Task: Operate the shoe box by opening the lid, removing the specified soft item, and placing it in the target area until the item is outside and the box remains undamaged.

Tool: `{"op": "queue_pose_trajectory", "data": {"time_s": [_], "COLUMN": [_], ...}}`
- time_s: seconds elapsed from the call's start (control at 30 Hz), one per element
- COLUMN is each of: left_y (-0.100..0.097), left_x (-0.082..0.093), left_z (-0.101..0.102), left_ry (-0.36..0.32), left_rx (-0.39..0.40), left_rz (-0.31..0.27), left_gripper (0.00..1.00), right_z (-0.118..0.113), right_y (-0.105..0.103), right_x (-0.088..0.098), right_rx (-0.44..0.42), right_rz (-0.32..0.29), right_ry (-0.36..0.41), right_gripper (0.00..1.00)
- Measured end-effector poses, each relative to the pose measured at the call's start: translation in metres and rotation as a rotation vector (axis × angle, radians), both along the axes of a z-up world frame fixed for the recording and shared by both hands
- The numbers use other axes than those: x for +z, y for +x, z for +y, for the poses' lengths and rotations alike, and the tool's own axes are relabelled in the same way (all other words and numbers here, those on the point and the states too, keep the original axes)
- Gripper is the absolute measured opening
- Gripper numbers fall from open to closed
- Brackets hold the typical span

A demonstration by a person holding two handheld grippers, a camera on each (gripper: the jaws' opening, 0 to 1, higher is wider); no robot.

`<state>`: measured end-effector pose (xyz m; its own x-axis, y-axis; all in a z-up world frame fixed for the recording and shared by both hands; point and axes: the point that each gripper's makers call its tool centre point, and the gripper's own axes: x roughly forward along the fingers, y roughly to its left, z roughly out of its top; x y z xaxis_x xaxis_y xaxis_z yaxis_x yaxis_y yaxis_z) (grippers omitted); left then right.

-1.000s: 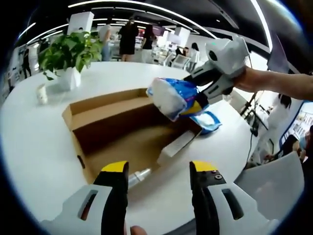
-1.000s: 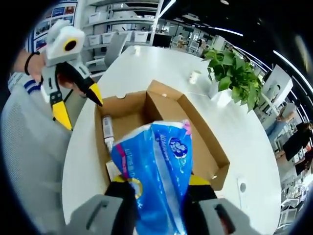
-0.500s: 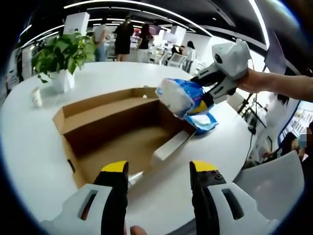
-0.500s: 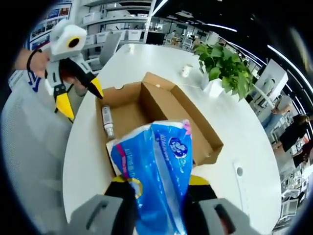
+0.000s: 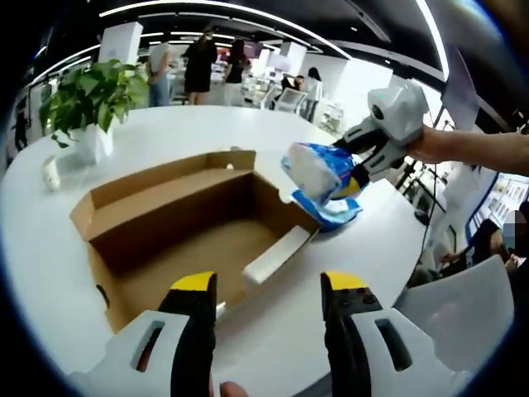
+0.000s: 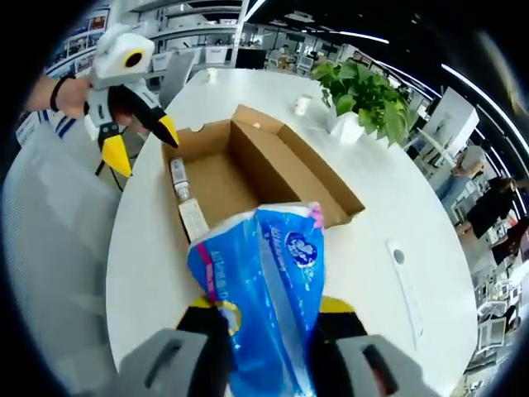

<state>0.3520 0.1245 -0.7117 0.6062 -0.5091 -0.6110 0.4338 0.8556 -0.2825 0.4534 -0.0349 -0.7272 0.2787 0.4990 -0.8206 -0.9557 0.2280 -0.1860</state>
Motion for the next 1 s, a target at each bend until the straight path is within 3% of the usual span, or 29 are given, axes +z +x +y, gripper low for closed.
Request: {"op": "queue_pose_trajectory", "data": {"time_s": [0.5, 1.0], "left_y": [0.003, -0.006], "left_x": [0.0, -0.008], "left_z": [-0.018, -0.03], "left_ry": [0.016, 0.019], "left_rx": [-0.054, -0.078], "left_rz": [0.007, 0.022], "left_gripper": [0.52, 0.52], "right_z": [-0.069, -0.115], "right_y": [-0.006, -0.017], "right_x": [-0.01, -0.026], "right_rx": [-0.087, -0.139], "right_rz": [0.011, 0.034], "right_ry": [-0.022, -0.055], "right_gripper": [0.33, 0.33]}}
